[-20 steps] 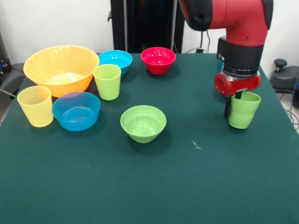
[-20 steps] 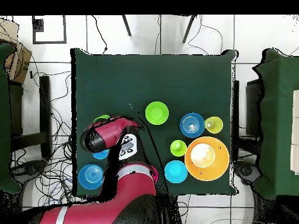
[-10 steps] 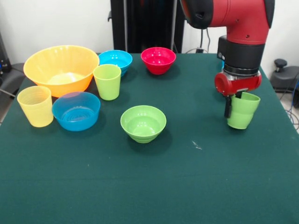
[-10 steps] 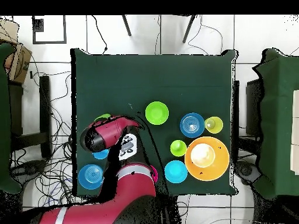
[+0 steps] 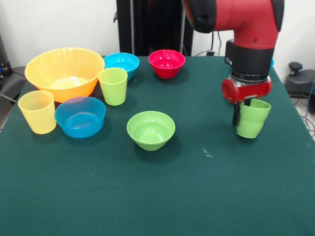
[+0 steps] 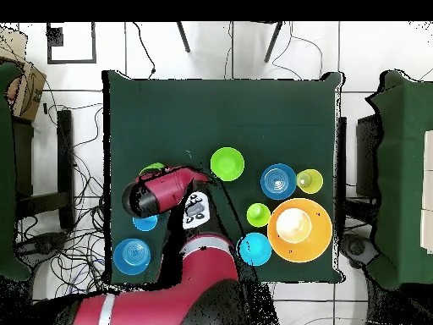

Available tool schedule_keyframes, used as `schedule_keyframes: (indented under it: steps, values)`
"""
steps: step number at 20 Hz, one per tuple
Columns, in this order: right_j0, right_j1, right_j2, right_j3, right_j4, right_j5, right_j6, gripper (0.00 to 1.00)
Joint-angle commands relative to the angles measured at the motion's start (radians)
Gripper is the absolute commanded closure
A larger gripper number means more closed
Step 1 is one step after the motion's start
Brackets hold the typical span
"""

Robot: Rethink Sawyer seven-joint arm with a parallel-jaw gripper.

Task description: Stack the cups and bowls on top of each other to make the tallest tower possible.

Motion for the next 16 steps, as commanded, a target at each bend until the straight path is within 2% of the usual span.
schedule_keyframes:
  steps: [1, 7, 11, 16]
  values:
    - [-0.117, -0.004, 0.143, 0.022, -0.011, 0.075, -0.02, 1.0]
    - [-0.281, -0.024, 0.269, 0.078, -0.037, 0.133, -0.12, 1.0]
    - [-0.339, -0.02, 0.321, 0.069, -0.039, 0.209, -0.162, 1.0]
    - [-0.368, -0.016, 0.357, 0.062, -0.043, 0.273, -0.173, 1.0]
